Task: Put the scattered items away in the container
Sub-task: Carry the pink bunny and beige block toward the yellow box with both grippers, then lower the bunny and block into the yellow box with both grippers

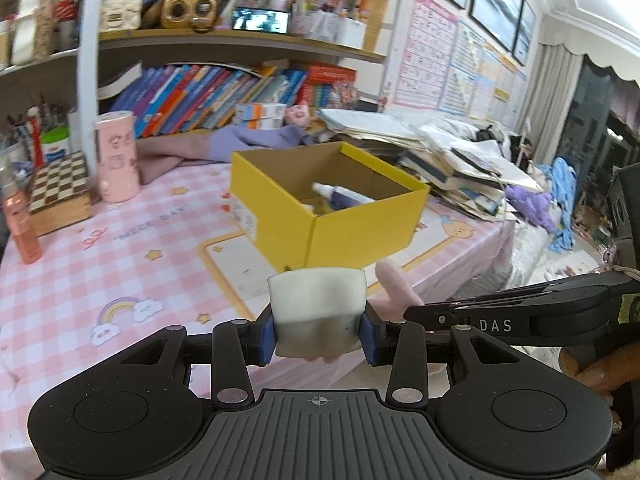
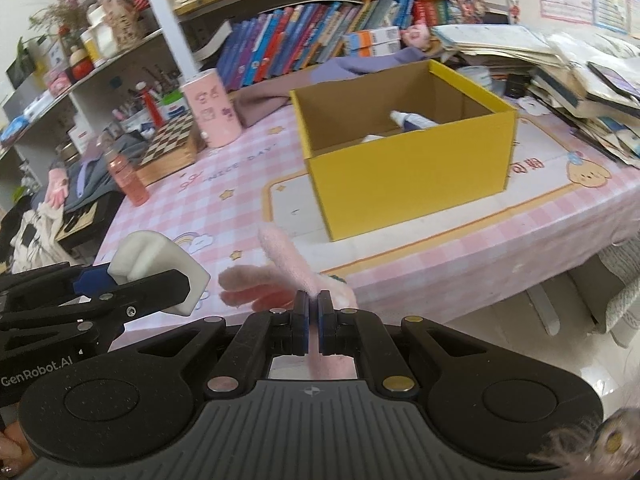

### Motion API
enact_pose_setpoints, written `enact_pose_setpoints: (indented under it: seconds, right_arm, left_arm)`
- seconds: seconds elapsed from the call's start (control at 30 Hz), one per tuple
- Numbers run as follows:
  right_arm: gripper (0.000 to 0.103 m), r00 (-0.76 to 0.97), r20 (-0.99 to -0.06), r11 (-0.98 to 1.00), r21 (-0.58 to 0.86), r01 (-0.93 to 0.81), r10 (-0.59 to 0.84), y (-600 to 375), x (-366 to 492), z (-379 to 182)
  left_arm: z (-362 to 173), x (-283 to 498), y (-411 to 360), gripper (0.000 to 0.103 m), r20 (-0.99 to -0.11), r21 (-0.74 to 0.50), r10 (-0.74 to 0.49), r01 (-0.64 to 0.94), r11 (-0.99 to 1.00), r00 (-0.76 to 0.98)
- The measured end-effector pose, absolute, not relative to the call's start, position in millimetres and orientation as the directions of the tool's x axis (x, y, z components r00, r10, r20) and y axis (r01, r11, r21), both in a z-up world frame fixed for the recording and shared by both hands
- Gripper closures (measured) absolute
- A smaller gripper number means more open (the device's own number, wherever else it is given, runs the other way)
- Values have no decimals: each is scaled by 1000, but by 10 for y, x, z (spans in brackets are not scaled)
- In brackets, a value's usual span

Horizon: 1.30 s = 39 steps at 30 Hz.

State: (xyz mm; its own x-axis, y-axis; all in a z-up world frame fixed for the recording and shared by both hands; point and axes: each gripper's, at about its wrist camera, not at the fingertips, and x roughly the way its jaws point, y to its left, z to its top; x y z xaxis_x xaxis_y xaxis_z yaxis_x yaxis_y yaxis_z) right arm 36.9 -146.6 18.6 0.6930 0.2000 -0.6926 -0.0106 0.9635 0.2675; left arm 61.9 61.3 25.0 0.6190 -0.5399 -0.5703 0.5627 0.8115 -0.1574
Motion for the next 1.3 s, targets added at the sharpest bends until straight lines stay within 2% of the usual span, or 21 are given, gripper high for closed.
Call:
enact_pose_setpoints:
  seconds: [1.3]
  right_arm:
    - [99,717,-692,961,247,128,83,-2253,529,197]
  left_arm:
    - [254,939,-286,64,-558,-163,-650,700,695,515]
